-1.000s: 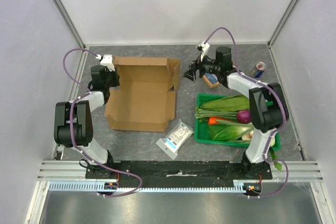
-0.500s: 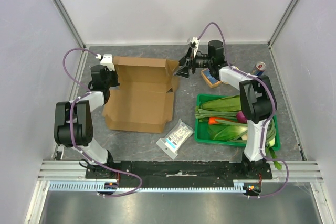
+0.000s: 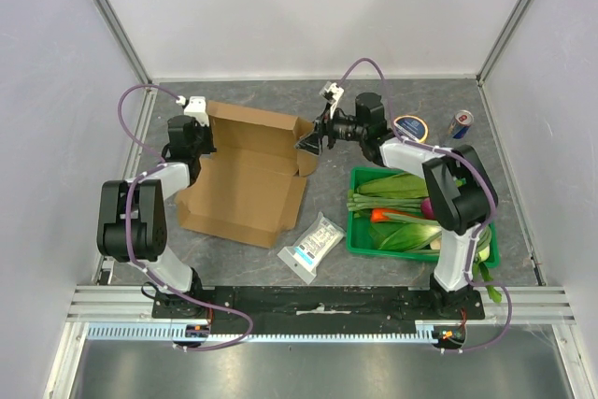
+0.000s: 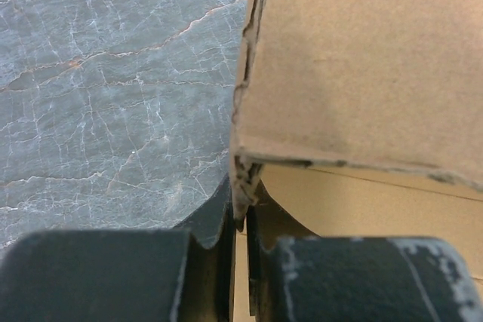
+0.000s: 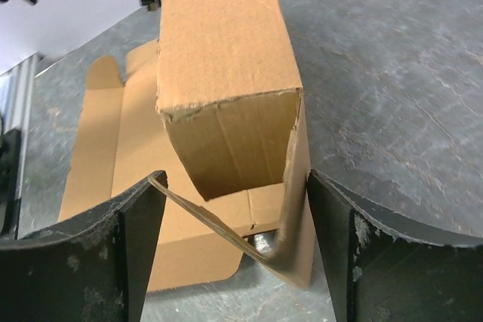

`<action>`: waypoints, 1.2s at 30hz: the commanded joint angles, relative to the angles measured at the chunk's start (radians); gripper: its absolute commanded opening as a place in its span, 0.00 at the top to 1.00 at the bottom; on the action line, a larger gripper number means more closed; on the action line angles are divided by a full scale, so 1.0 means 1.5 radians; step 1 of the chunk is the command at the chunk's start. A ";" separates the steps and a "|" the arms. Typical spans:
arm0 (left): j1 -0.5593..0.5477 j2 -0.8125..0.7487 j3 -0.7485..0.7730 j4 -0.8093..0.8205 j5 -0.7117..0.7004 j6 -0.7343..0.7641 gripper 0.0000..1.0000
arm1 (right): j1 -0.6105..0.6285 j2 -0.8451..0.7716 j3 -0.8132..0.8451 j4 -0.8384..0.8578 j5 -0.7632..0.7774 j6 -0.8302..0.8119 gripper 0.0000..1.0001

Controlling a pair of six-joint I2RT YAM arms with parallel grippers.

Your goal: Fold the paper box

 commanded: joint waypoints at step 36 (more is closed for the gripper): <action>-0.060 -0.053 -0.003 0.007 -0.110 -0.061 0.98 | 0.207 -0.060 0.144 -0.298 0.754 0.164 0.34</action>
